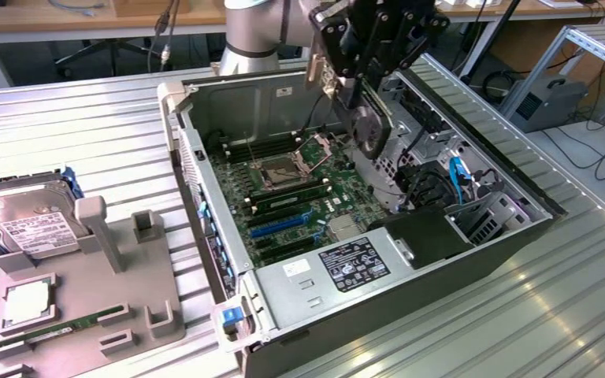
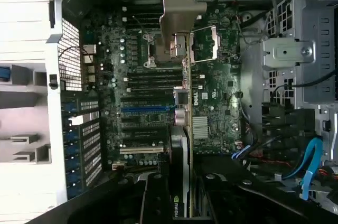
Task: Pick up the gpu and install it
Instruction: 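Pick up the gpu and move the gpu toward the slot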
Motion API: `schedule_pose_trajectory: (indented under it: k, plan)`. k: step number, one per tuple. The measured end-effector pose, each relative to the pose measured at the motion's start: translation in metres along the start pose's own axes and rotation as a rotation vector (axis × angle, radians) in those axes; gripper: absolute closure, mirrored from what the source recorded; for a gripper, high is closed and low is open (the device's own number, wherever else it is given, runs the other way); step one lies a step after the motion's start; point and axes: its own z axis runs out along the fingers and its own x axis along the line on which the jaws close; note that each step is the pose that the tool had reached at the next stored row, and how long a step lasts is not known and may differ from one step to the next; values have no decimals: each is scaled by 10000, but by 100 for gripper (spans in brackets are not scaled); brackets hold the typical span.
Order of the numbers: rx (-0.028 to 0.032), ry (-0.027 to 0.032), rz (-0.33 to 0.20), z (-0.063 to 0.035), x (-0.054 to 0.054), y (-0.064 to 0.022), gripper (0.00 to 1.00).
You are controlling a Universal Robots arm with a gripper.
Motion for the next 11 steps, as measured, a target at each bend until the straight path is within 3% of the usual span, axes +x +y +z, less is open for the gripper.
schedule_pose_trajectory:
  k: [4,6,11]
  plan:
    - [1,1,0,9,-335,14,73]
    - [1,0,1,12,-430,18,73]
    - [1,0,0,24,-877,37,73]
